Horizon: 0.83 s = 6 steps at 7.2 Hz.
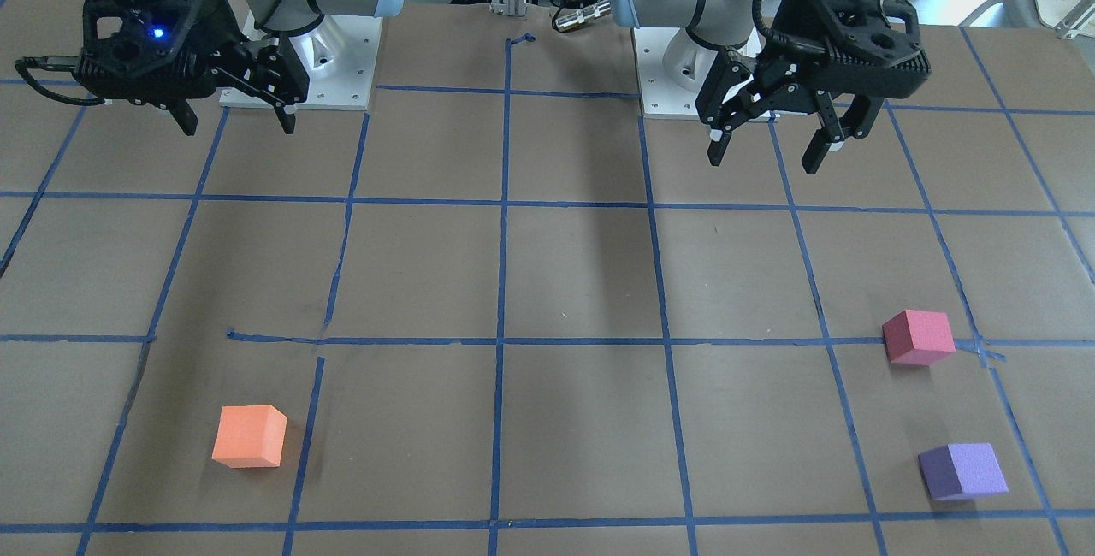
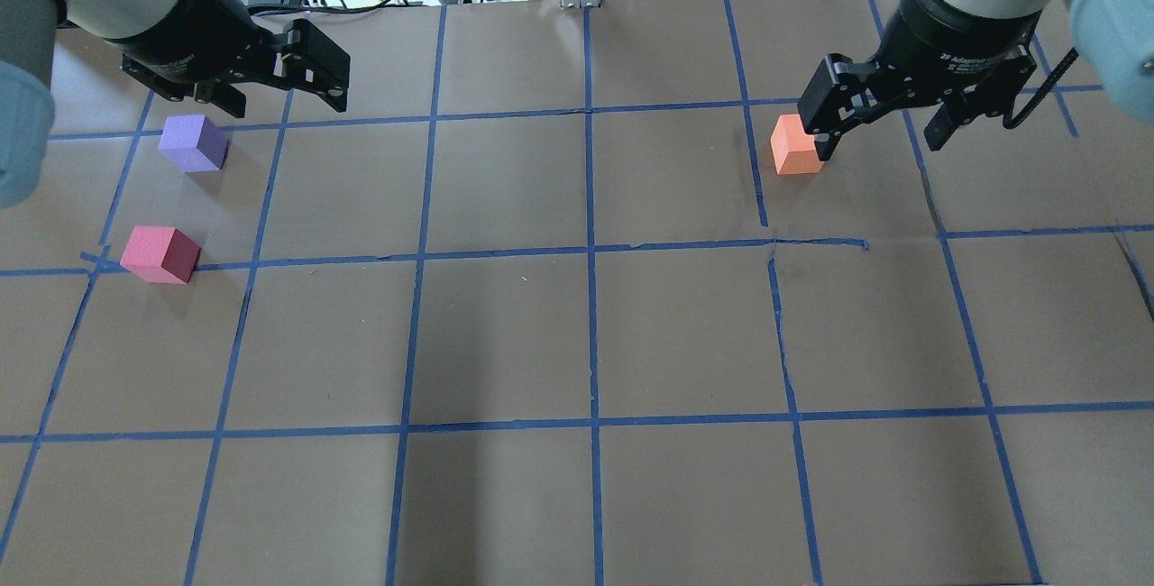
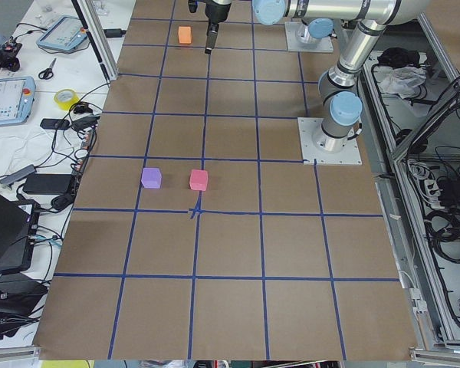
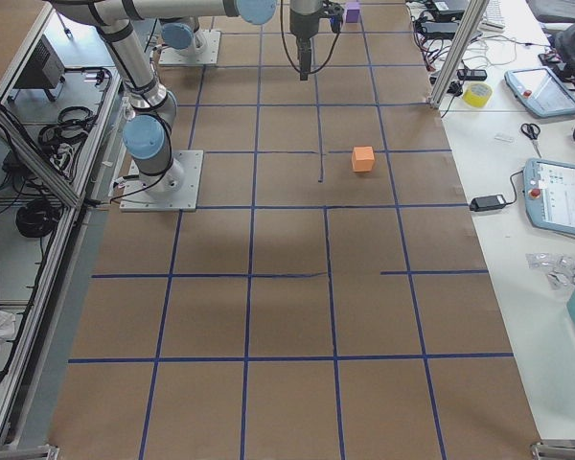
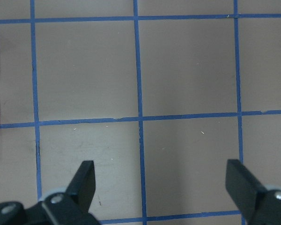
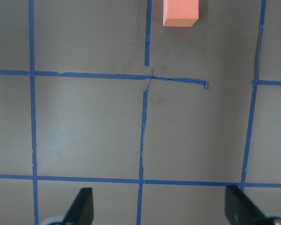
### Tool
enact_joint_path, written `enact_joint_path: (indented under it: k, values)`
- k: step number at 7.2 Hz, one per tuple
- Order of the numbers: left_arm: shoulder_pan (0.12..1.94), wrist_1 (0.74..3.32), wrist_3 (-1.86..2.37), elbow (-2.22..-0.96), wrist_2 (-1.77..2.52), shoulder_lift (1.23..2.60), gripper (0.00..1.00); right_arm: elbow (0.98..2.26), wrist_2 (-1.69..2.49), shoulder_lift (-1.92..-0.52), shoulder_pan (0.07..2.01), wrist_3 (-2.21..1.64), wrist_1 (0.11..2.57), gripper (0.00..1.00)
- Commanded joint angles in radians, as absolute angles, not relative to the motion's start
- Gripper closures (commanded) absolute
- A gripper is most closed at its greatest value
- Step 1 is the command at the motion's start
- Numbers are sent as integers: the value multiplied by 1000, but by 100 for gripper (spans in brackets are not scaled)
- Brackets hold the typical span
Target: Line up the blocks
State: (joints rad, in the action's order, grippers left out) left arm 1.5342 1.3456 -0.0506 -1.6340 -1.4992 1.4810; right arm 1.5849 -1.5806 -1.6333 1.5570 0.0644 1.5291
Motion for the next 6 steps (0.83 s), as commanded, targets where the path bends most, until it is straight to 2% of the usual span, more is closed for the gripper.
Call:
enact_joint_path:
  k: [1,6]
  values:
    - [1536,1345,-51,-1634,-1499,1482,0,1600,-1591,-1632,1557,64,1525,0]
    - [1537,1344,-52,-1632,-1499,1488,0,1600,-1586,-1596,1557,63,1575,0]
